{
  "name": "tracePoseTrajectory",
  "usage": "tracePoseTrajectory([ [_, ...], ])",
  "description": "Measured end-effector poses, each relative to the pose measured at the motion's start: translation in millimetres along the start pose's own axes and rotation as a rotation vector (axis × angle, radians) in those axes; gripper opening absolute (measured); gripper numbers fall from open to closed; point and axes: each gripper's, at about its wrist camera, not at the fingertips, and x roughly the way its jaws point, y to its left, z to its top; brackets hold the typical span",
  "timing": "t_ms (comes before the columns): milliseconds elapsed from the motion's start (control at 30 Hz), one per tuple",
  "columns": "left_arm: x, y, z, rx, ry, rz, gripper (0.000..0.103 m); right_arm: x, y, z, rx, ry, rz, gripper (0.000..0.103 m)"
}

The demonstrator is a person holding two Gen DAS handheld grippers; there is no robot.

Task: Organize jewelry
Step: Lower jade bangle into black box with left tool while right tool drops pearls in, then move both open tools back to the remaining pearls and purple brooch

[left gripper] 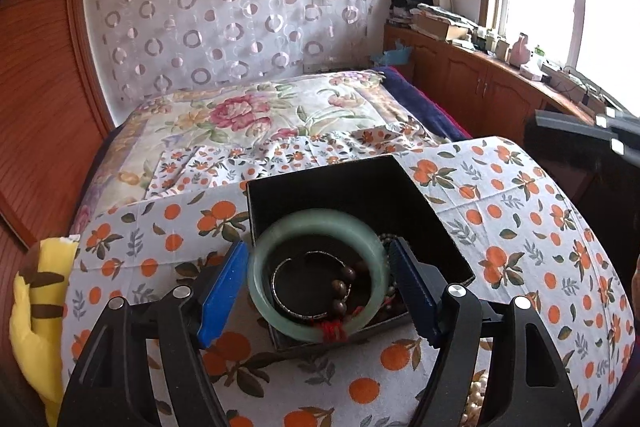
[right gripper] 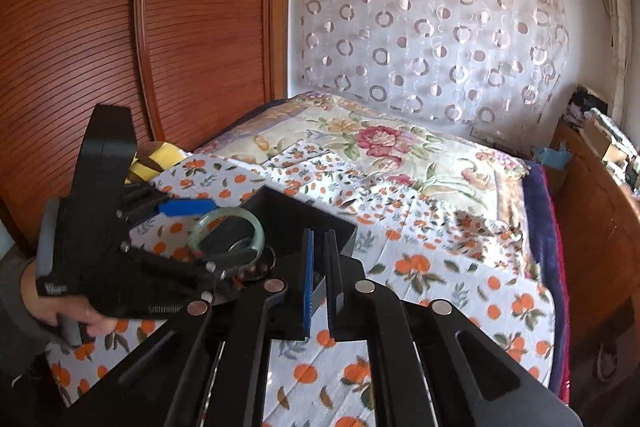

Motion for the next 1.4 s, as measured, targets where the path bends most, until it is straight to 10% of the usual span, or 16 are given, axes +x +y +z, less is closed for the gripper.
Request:
tracePoseTrajectory([
  [767,-71,8,-69,0.007,-0.063,-0.028,0.092,8,46,-117,0.087,0.154,0.116,0.023],
  [1400,-78,18,-114,-0.044,-0.027,-0.022,0.094,28,63,-122,0.084,0.220,0.082,0.054],
])
